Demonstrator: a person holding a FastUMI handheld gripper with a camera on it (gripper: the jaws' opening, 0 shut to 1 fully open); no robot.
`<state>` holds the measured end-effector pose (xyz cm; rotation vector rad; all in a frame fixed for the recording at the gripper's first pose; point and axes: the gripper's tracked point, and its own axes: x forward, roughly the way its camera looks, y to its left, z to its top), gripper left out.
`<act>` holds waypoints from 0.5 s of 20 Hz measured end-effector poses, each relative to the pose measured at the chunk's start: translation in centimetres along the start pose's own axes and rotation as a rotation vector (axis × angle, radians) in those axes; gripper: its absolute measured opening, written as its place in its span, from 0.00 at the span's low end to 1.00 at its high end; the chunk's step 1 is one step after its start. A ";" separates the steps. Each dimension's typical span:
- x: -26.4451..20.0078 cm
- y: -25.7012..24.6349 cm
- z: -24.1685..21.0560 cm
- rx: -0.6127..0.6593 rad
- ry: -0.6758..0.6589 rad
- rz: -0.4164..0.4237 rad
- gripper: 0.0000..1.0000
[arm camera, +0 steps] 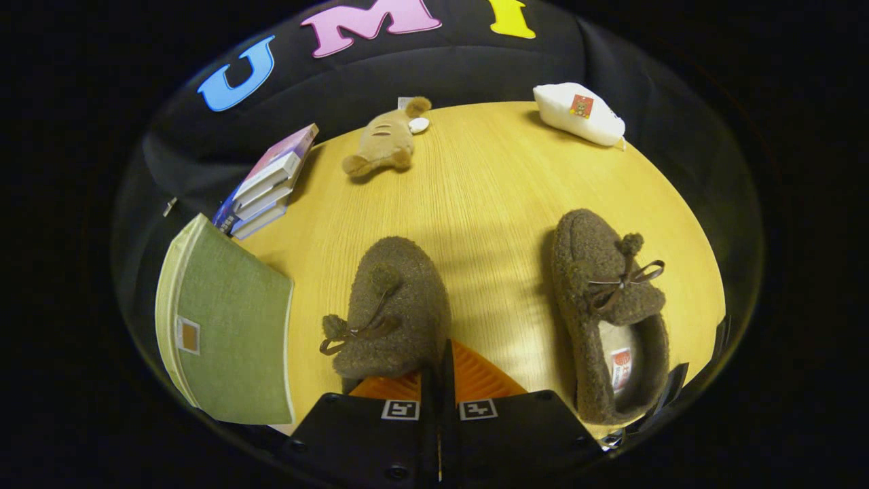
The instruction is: Open the storage box then place both shoes into the box .Put the left shoe in first, then the right shoe, with the right side of both shoes facing outward in a uniform manner.
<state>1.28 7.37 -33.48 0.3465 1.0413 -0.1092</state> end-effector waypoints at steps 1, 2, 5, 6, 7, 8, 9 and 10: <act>-1.3 0.4 0.6 0.023 -0.017 0.000 0.07; -2.7 0.9 1.3 0.045 -0.034 0.002 0.07; -6.9 2.6 3.3 0.096 -0.069 0.024 0.07; -8.3 3.5 3.9 0.113 -0.075 0.037 0.07; -9.6 4.5 4.7 0.129 -0.088 0.055 0.07; -10.9 5.7 5.4 0.142 -0.103 0.074 0.06; -12.0 7.0 5.8 0.153 -0.114 0.095 0.06; -12.9 8.6 6.3 0.162 -0.120 0.120 0.06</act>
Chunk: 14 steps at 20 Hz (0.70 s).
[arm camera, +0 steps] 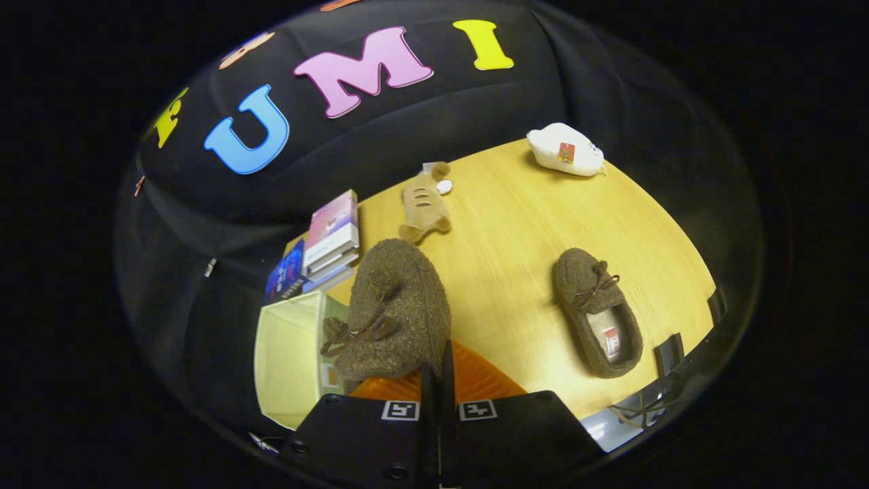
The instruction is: Open the storage box then place both shoes into the box .Put the left shoe in first, then the right shoe, with the right side of both shoes facing outward in a uniform manner.
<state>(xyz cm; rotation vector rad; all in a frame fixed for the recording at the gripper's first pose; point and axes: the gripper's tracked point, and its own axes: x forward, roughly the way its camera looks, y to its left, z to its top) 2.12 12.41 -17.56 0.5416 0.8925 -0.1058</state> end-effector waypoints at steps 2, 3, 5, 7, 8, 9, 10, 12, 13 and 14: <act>-0.6 3.7 -0.1 0.024 0.010 0.060 0.06; -0.5 5.4 -0.5 0.035 0.029 0.089 0.06; 0.1 8.2 -1.3 0.034 0.064 0.122 0.06; 0.8 10.8 -2.2 0.021 0.093 0.146 0.07; 1.1 12.4 -2.7 0.020 0.108 0.162 0.06; 1.6 13.9 -3.3 0.021 0.120 0.182 0.07; 2.1 15.2 -3.9 0.021 0.135 0.196 0.06; 3.4 17.4 -5.4 0.012 0.163 0.208 0.06; 4.1 18.1 -6.2 0.005 0.177 0.203 0.06; 4.8 18.8 -7.3 -0.002 0.195 0.198 0.06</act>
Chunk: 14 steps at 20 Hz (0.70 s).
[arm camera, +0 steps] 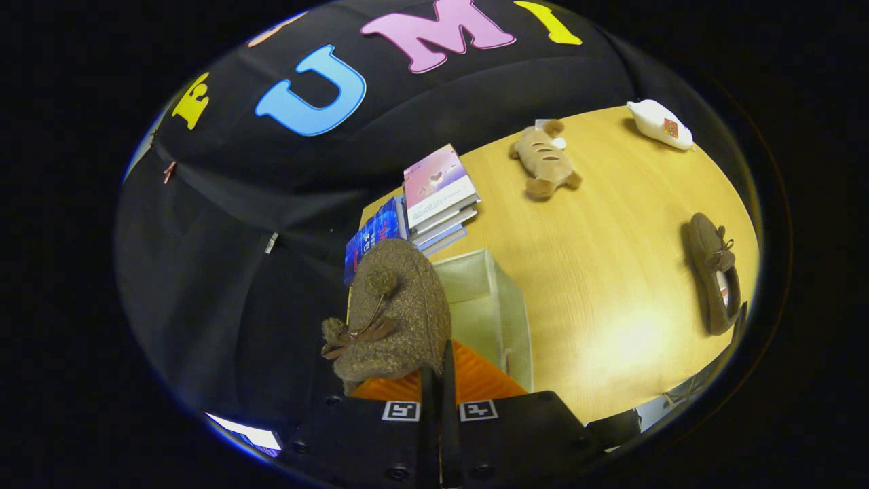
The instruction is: Open the storage box then place both shoes into the box .Put the left shoe in first, then the right shoe, with the right side of both shoes facing outward in a uniform manner.
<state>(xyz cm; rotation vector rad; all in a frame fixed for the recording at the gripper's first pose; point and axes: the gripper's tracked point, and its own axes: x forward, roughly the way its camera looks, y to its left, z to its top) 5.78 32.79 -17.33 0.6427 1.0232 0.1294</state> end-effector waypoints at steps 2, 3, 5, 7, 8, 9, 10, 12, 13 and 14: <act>2.2 0.6 -1.8 -0.013 0.048 -0.013 0.07; 3.2 0.8 -2.8 -0.023 0.072 -0.020 0.07; 5.4 0.8 -4.3 -0.054 0.103 -0.049 0.07; 6.8 0.5 -5.2 -0.067 0.116 -0.090 0.07; 7.5 0.4 -5.4 -0.065 0.119 -0.105 0.08; 8.3 0.4 -5.8 -0.052 0.127 -0.115 0.08; 9.0 0.4 -6.2 -0.040 0.140 -0.120 0.10; 10.1 0.7 -6.8 -0.028 0.156 -0.122 0.10; 10.5 0.7 -7.1 -0.025 0.159 -0.123 0.10; 10.9 0.9 -7.6 -0.029 0.174 -0.121 0.15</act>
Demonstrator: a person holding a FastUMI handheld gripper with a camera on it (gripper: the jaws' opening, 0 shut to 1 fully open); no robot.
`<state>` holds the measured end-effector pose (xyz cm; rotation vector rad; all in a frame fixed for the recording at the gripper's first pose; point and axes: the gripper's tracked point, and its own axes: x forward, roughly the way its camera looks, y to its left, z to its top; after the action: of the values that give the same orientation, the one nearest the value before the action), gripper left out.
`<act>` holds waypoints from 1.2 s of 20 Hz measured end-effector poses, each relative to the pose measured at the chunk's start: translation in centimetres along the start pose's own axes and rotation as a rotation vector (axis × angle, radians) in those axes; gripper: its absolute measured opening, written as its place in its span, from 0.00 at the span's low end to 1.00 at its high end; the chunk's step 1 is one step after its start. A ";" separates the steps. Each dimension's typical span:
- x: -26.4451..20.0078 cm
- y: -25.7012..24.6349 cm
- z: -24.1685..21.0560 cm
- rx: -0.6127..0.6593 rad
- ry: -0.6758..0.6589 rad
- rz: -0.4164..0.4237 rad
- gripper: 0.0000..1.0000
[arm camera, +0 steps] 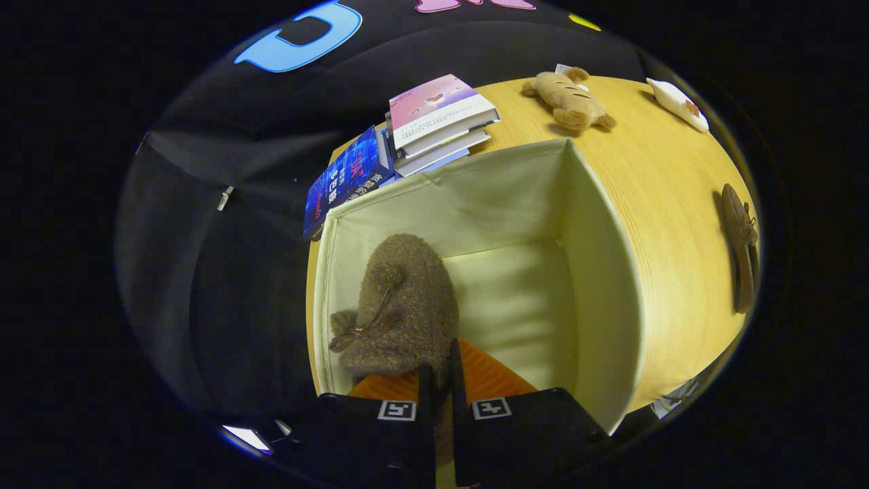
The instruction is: Open the storage box then place both shoes into the box .Put the left shoe in first, then the right shoe, with the right side of both shoes facing outward in a uniform manner.
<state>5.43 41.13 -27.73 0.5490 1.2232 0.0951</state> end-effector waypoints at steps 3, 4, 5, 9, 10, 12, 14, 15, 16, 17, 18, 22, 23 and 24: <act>-0.4 1.7 -1.4 0.002 0.054 0.076 0.43; -0.8 2.3 -1.4 -0.003 0.056 0.100 0.61; -1.2 2.4 -1.6 -0.016 0.050 0.116 0.80; -4.7 1.6 -0.6 -0.105 -0.024 0.147 0.99; -5.9 1.1 -0.1 -0.138 -0.059 0.153 0.99; -8.6 -0.3 1.2 -0.216 -0.139 0.161 0.99; -11.3 -2.5 2.6 -0.289 -0.216 0.153 0.99; -12.7 -3.7 3.2 -0.319 -0.249 0.150 0.99; -13.9 -4.9 3.9 -0.340 -0.278 0.147 0.98; -15.1 -6.2 4.6 -0.356 -0.304 0.141 0.99; -16.3 -7.7 5.1 -0.371 -0.325 0.132 0.98; -20.2 -15.5 7.9 -0.419 -0.412 0.050 0.98; -20.9 -17.6 8.4 -0.425 -0.430 0.024 0.99; -21.7 -20.2 9.0 -0.425 -0.447 -0.007 0.98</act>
<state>1.54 12.78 -15.98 0.1773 0.7379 0.2091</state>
